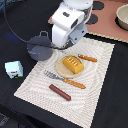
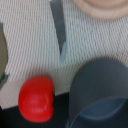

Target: Interact with the objects in diverse but meaningful ways.

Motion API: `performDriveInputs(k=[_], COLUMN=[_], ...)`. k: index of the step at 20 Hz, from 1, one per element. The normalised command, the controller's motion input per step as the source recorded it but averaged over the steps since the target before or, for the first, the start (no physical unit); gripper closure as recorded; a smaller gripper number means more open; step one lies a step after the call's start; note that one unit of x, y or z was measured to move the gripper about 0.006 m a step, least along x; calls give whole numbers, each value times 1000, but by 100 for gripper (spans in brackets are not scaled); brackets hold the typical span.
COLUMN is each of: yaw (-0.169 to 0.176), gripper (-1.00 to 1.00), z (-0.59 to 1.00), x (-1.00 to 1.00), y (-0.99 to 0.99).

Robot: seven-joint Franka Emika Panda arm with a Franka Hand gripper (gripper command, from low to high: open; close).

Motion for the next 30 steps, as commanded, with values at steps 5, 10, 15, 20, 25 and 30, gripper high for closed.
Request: performDriveInputs(k=[5,10,15,20,25,30], yaw=[12,1,-96,-82,-25,-7], gripper=[-100,-100,-100,-100,-100,-100], z=[109,99,255,113,3,-34], x=[-943,-878,-451,-467,-498,-631], y=[277,367,423,419,321,379])
